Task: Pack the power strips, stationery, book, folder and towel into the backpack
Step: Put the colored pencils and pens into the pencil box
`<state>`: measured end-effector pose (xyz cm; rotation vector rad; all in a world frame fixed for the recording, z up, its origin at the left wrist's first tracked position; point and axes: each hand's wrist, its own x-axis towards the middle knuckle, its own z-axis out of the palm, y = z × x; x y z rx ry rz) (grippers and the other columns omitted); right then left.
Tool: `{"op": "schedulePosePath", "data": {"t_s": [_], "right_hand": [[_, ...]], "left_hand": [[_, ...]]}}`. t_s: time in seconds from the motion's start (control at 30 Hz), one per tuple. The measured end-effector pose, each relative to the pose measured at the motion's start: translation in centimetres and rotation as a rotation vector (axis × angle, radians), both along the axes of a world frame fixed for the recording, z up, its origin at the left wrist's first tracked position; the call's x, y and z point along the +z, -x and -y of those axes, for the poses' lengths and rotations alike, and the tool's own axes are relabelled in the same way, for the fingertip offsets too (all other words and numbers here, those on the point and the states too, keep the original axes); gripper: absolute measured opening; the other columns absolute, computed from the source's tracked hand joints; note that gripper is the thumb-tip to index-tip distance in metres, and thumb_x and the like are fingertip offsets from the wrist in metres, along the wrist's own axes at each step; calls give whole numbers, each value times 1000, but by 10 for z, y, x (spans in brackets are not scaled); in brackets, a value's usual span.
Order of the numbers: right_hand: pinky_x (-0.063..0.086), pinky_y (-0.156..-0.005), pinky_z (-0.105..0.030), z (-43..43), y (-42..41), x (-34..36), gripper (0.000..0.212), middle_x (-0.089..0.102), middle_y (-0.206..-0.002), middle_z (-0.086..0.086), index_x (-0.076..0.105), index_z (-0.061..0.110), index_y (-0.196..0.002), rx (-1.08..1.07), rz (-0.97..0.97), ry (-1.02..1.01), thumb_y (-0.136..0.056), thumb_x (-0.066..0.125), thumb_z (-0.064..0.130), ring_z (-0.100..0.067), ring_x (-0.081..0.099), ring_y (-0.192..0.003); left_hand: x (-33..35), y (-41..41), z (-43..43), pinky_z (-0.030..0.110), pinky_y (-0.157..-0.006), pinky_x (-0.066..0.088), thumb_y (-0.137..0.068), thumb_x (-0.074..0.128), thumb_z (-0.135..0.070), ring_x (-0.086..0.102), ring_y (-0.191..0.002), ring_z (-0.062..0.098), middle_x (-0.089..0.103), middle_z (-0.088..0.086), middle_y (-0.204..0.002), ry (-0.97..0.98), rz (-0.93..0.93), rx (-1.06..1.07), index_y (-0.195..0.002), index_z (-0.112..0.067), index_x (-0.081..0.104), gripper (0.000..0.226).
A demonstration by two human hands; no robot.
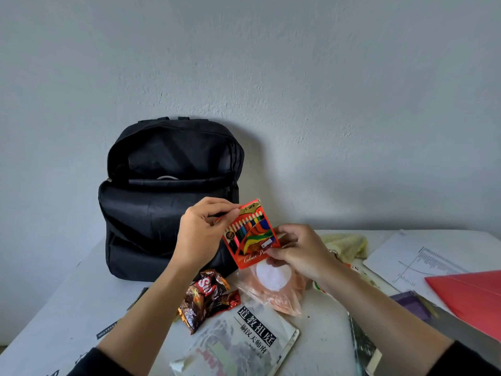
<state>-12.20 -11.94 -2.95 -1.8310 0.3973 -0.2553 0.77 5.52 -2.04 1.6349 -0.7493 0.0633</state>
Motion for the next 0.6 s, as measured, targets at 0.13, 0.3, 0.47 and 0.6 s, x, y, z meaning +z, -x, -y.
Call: {"op": "schedulePosePath", "data": {"t_s": [0.13,0.3,0.47,0.6], "right_hand": [[62,-86,-44,-9,-2,-1,35,74,-106,-2,57,31,-130,123,-50,197,-96,68,37,-19,75,-90],[59,-92,-40,-15,-11,16,30,71,-114,5,61,23,-125,81,9,276,-98,66,35,-13,68,-105],[61,-66,-23,-36,-15,25,50,67,-110,7,38,42,-130,175,85,316,-97,68,21,-6,71,-91],[55,-90,-23,-54,-27,27,45,63,-112,23,56,42,-127,199,194,542,-94,71,16,7,60,-105]], "left_hand": [[4,2,2,34,-80,63,-91,74,-24,67,-102,10,67,-10,-109,-188,221,-24,-100,-17,83,15],[23,-2,-17,35,-74,65,-85,77,-26,75,-100,23,71,-2,-113,-80,39,-162,-109,-17,77,26],[17,-2,-42,44,-74,64,-90,74,-18,74,-96,23,73,1,-100,-107,120,-129,-96,-10,79,11],[21,-3,-60,38,-69,61,-90,73,-32,72,-85,21,70,-6,-92,-183,327,-79,-97,-21,81,15]]}}
